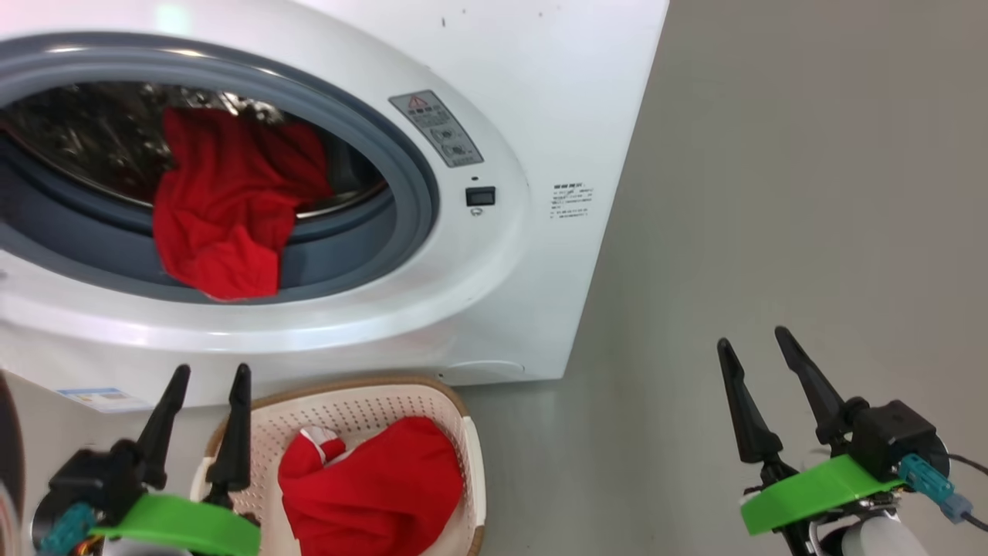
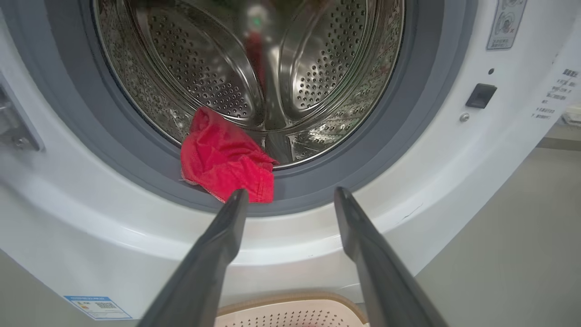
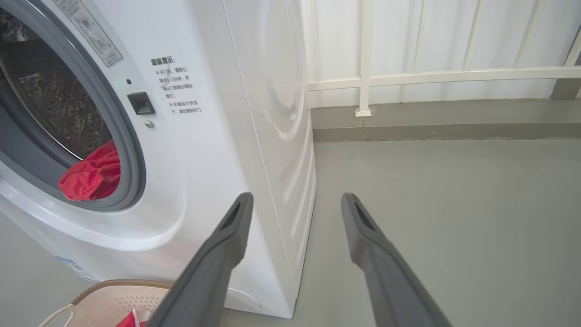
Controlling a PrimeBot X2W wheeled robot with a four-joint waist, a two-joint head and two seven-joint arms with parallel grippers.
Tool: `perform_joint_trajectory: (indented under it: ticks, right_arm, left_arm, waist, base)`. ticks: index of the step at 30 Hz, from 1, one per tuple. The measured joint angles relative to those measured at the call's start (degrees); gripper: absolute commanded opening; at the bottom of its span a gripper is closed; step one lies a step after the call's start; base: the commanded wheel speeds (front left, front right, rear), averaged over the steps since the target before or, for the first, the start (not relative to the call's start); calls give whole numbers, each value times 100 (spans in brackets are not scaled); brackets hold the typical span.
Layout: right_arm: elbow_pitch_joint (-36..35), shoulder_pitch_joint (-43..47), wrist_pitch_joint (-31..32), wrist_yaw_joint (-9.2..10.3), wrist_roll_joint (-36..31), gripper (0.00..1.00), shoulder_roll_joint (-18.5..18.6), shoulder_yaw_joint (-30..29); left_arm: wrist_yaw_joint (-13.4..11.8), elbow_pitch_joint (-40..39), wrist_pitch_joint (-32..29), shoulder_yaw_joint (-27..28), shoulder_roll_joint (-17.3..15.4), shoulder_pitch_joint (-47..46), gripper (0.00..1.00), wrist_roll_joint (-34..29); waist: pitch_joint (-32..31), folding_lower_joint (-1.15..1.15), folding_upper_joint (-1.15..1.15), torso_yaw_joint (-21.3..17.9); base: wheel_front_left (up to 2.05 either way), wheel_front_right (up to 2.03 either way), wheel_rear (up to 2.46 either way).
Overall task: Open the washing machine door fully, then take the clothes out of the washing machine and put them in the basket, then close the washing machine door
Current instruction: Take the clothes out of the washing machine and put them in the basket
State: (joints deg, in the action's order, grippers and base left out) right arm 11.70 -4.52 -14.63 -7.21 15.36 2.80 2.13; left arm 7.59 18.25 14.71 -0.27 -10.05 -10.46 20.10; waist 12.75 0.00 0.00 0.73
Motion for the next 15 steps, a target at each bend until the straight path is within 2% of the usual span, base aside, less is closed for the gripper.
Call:
perform_joint_trajectory:
  ticks: [15]
  right_arm:
    - [-56,460,0,0,-83,100,-15,-181]
  left_arm:
    - [0,-924,0,469,154,1021,100,-149]
  waist:
    - [-321,0,0,24]
  base:
    - [0,0,0]
